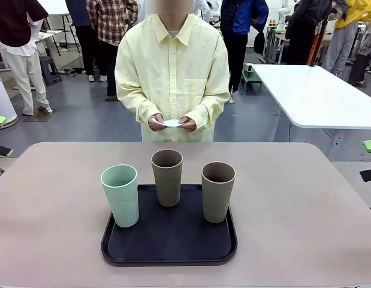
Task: Place coasters on the table and set cups on them.
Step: Pick up one Reusable plastic cup and place it on a coaster set by the human.
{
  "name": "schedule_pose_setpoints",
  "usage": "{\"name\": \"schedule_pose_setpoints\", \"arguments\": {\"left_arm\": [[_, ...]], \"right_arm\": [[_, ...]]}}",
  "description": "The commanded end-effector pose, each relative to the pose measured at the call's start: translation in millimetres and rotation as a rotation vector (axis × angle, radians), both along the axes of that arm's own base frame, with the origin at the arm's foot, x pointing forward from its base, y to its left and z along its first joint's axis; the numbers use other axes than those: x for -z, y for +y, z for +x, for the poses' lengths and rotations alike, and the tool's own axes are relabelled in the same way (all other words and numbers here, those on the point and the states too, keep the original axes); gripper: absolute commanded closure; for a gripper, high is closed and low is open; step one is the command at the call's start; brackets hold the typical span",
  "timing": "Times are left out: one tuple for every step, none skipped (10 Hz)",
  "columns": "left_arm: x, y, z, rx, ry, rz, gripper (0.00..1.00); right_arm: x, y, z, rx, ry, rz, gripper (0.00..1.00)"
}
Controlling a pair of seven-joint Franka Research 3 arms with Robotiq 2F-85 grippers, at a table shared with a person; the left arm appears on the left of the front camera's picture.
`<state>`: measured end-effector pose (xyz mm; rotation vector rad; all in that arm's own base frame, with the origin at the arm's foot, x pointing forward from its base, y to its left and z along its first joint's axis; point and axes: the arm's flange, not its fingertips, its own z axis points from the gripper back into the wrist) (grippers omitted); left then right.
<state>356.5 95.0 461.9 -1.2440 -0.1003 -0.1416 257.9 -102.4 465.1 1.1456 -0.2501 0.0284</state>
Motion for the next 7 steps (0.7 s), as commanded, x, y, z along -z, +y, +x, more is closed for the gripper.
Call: {"name": "schedule_pose_setpoints", "arguments": {"left_arm": [[-1.5, 1.9, 1.6, 0.004, -0.010, -0.007, 0.00], [-1.5, 1.9, 1.6, 0.004, -0.010, -0.007, 0.00], [-1.5, 1.9, 1.6, 0.004, -0.010, -0.007, 0.00], [-1.5, 1.9, 1.6, 0.004, -0.010, -0.007, 0.00], [-1.5, 1.9, 1.6, 0.004, -0.010, -0.007, 0.00], [-1.5, 1.9, 1.6, 0.004, -0.010, -0.007, 0.00], [-1.5, 1.9, 1.6, 0.004, -0.010, -0.007, 0.00]], "right_arm": [[0.6, 0.8, 3.0, -0.004, -0.006, 0.012, 0.00], [0.6, 0.8, 3.0, -0.004, -0.006, 0.012, 0.00], [0.6, 0.8, 3.0, -0.004, -0.006, 0.012, 0.00], [0.6, 0.8, 3.0, -0.004, -0.006, 0.012, 0.00], [0.6, 0.8, 3.0, -0.004, -0.006, 0.012, 0.00], [0.6, 0.8, 3.0, -0.004, -0.006, 0.012, 0.00], [0.6, 0.8, 3.0, -0.004, -0.006, 0.012, 0.00]]}}
